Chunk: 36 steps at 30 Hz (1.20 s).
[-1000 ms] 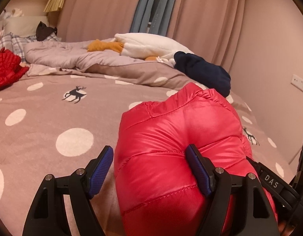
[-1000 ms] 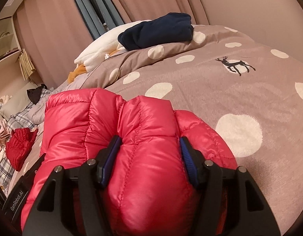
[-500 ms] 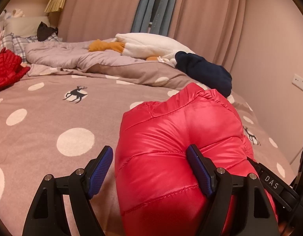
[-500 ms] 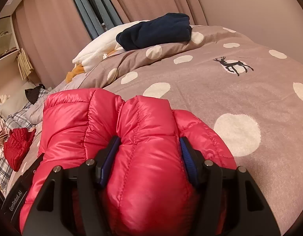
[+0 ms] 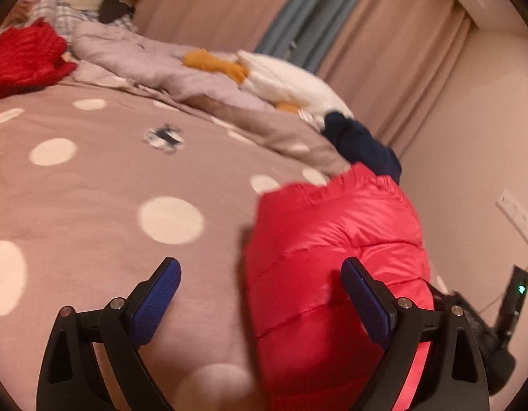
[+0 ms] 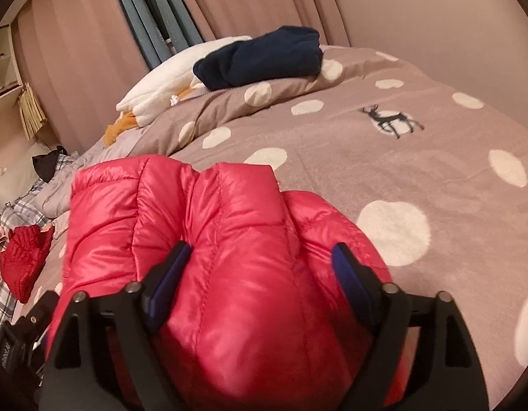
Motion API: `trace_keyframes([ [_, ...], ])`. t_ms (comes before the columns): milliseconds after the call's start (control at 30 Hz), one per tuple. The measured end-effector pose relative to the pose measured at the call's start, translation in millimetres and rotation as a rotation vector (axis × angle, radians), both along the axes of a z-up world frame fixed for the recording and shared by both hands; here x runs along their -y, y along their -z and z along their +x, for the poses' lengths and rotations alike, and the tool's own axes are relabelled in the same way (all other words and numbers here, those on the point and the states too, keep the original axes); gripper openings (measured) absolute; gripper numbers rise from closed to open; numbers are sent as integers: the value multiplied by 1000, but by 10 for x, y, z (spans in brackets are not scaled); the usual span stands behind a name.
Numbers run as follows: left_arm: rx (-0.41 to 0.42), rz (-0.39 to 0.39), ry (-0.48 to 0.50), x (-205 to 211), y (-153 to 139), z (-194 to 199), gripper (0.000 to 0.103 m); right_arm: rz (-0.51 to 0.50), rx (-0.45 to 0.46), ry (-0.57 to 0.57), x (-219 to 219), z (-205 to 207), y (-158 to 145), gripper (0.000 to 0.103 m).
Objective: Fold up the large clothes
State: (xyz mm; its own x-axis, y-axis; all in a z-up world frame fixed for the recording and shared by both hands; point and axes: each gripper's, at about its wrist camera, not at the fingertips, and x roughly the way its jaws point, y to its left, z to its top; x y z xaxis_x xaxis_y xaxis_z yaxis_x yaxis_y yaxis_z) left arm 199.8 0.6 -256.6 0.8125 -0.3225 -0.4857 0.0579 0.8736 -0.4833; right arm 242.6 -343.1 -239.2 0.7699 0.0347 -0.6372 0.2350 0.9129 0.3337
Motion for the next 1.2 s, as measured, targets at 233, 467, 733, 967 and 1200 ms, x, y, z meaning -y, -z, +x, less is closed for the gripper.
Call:
trace_keyframes([
  [233, -7, -324, 64, -371, 134, -33, 102, 49, 113, -24, 173, -576, -385, 102],
  [467, -104, -504, 209, -314, 343, 127, 102, 193, 110, -30, 429, -887, -302, 103],
  [733, -181, -514, 262, -108, 475, 270, 102, 563, 65, -84, 518, -770, 249, 103],
  [967, -158, -520, 305, -46, 536, 278, 102, 903, 95, -147, 456, -615, 736, 102],
  [1200, -179, -629, 433, -4, 582, 325, 102, 847, 65, -169, 285, -565, 648, 103],
])
